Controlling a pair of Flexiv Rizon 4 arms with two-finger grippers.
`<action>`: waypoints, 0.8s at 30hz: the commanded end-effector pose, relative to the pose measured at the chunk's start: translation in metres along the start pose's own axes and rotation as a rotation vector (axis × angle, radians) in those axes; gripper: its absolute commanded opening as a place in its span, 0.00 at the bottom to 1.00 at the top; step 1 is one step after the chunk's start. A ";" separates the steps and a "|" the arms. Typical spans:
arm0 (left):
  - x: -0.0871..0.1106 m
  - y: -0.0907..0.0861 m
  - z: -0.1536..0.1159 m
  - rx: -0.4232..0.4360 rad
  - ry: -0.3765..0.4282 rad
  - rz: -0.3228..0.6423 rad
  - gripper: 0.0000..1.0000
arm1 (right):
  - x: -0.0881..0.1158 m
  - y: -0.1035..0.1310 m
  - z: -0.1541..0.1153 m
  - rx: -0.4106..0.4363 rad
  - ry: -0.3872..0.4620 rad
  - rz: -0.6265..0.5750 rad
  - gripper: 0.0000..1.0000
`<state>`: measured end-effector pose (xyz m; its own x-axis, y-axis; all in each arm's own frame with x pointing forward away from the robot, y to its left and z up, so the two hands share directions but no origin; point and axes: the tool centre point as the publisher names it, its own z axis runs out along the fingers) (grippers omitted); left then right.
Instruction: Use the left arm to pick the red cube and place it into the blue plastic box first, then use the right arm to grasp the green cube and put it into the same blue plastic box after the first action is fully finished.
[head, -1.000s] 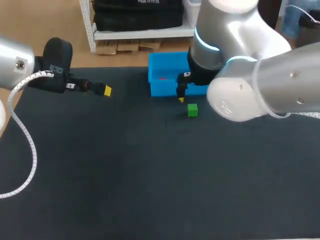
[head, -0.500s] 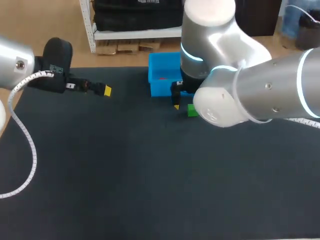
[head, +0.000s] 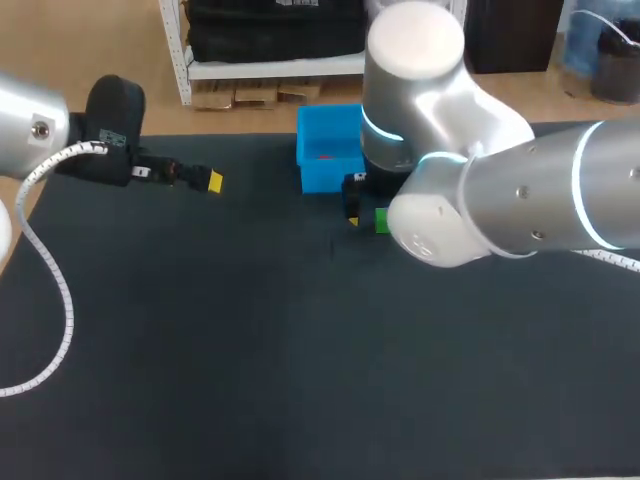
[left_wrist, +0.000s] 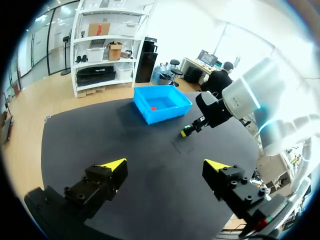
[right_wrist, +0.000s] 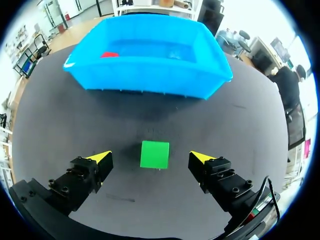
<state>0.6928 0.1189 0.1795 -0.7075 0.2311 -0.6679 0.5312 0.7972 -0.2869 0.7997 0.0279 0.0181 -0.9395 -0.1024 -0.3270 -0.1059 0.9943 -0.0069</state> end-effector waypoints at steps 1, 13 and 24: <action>0.001 0.002 0.000 0.007 -0.006 0.002 1.00 | -0.003 0.000 0.009 -0.003 -0.004 0.003 1.00; 0.001 0.002 0.000 0.007 -0.006 0.002 1.00 | -0.010 -0.009 0.018 -0.018 -0.008 0.011 1.00; 0.001 0.002 0.000 0.007 -0.006 0.002 1.00 | -0.008 -0.012 0.024 -0.025 -0.003 0.020 1.00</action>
<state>0.6928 0.1189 0.1795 -0.7075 0.2310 -0.6679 0.5312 0.7972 -0.2869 0.8165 0.0165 -0.0010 -0.9406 -0.0818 -0.3296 -0.0939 0.9954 0.0209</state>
